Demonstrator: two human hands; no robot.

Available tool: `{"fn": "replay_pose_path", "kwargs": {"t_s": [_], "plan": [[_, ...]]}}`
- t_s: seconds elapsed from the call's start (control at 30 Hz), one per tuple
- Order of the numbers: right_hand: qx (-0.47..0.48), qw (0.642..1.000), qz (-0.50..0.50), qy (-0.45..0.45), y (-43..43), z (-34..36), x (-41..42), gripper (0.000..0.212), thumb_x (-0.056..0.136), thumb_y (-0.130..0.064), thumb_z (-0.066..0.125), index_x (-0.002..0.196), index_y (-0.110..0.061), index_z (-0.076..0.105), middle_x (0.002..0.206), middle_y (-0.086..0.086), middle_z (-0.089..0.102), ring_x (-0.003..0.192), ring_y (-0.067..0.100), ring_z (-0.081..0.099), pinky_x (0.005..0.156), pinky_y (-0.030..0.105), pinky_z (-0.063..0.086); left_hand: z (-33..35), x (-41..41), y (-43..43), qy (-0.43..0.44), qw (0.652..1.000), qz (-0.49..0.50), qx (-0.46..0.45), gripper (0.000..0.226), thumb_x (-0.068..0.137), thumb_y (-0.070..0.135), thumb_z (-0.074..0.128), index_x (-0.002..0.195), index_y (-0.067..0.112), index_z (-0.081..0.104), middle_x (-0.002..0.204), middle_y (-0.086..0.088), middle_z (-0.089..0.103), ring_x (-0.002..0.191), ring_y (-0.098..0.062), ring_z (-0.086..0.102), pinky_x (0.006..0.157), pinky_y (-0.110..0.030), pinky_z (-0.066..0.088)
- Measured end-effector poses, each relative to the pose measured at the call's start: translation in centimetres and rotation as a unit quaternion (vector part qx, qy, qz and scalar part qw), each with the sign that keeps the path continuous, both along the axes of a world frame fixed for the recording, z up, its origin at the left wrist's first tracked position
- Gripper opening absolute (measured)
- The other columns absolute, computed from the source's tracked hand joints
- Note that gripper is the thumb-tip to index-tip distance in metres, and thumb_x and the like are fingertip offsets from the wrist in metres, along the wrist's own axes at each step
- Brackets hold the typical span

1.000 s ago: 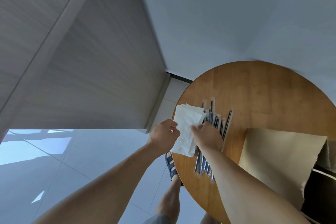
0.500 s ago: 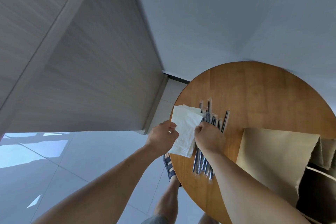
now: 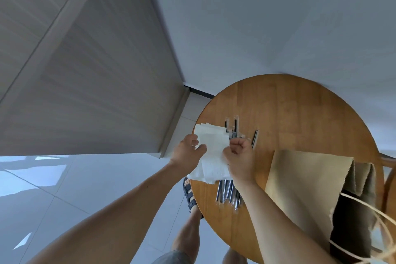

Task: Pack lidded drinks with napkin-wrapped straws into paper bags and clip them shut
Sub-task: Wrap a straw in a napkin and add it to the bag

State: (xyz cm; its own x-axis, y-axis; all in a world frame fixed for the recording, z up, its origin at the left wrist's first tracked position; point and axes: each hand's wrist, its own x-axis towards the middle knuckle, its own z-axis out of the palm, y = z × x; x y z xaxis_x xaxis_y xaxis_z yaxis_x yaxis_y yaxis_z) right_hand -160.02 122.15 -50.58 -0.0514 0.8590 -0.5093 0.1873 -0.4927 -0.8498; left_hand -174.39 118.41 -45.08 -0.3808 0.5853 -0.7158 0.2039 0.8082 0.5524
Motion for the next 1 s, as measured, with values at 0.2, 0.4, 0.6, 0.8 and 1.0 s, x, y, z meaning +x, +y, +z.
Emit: {"fn": "replay_pose_path", "kwargs": {"t_s": [0.2, 0.4, 0.6, 0.8, 1.0], "plan": [[-0.082, 0.983, -0.033, 0.163, 0.3, 1.5, 1.1, 0.024, 0.082, -0.014, 0.063, 0.101, -0.029, 0.064, 0.101, -0.001, 0.072, 0.088, 0.020, 0.070, 0.069, 0.038, 0.060, -0.4, 1.4, 0.6, -0.169, 0.980, 0.106, -0.008, 0.024, 0.089, 0.035, 0.070, 0.106, 0.017, 0.066, 0.107, -0.005, 0.070, 0.096, -0.023, 0.066, 0.084, -0.037, 0.057], [-0.025, 0.975, -0.038, -0.216, 0.8, -2.1, 5.2, 0.023, 0.094, -0.014, 0.060, 0.114, -0.004, 0.062, 0.105, 0.012, 0.069, 0.098, 0.030, 0.066, 0.084, 0.042, 0.054, -0.9, 2.8, 0.5, -0.110, 0.992, 0.050, 0.021, 0.010, 0.094, 0.039, 0.063, 0.093, 0.029, 0.061, 0.096, 0.007, 0.068, 0.089, -0.015, 0.065, 0.067, -0.025, 0.053], [-0.087, 0.908, 0.150, -0.380, -1.0, -4.0, 6.3, 0.033, 0.091, -0.022, 0.065, 0.118, -0.004, 0.060, 0.108, 0.014, 0.069, 0.099, 0.031, 0.068, 0.081, 0.034, 0.054, -0.9, 3.1, 0.3, -0.097, 0.993, 0.061, 0.031, 0.009, 0.098, 0.037, 0.055, 0.096, 0.030, 0.060, 0.093, 0.011, 0.066, 0.084, -0.009, 0.063, 0.057, -0.019, 0.047], [-0.080, 0.903, 0.173, -0.384, -1.1, -4.5, 6.3, 0.016, 0.093, -0.016, 0.059, 0.105, -0.007, 0.065, 0.090, 0.010, 0.072, 0.079, 0.027, 0.071, 0.070, 0.040, 0.061, -0.7, 3.2, 0.1, -0.106, 0.991, 0.075, 0.019, 0.016, 0.101, 0.035, 0.047, 0.109, 0.027, 0.059, 0.095, 0.008, 0.065, 0.084, -0.010, 0.062, 0.056, -0.018, 0.045], [-0.022, 0.957, 0.080, -0.280, -0.7, -0.7, 5.6, 0.012, 0.089, -0.016, 0.054, 0.098, -0.018, 0.062, 0.080, 0.004, 0.068, 0.076, 0.027, 0.067, 0.069, 0.042, 0.058, 0.9, 3.3, 1.0, -0.083, 0.994, 0.062, 0.033, 0.015, 0.102, 0.033, 0.044, 0.105, 0.026, 0.057, 0.093, 0.007, 0.063, 0.082, -0.011, 0.060, 0.057, -0.020, 0.044]]}}
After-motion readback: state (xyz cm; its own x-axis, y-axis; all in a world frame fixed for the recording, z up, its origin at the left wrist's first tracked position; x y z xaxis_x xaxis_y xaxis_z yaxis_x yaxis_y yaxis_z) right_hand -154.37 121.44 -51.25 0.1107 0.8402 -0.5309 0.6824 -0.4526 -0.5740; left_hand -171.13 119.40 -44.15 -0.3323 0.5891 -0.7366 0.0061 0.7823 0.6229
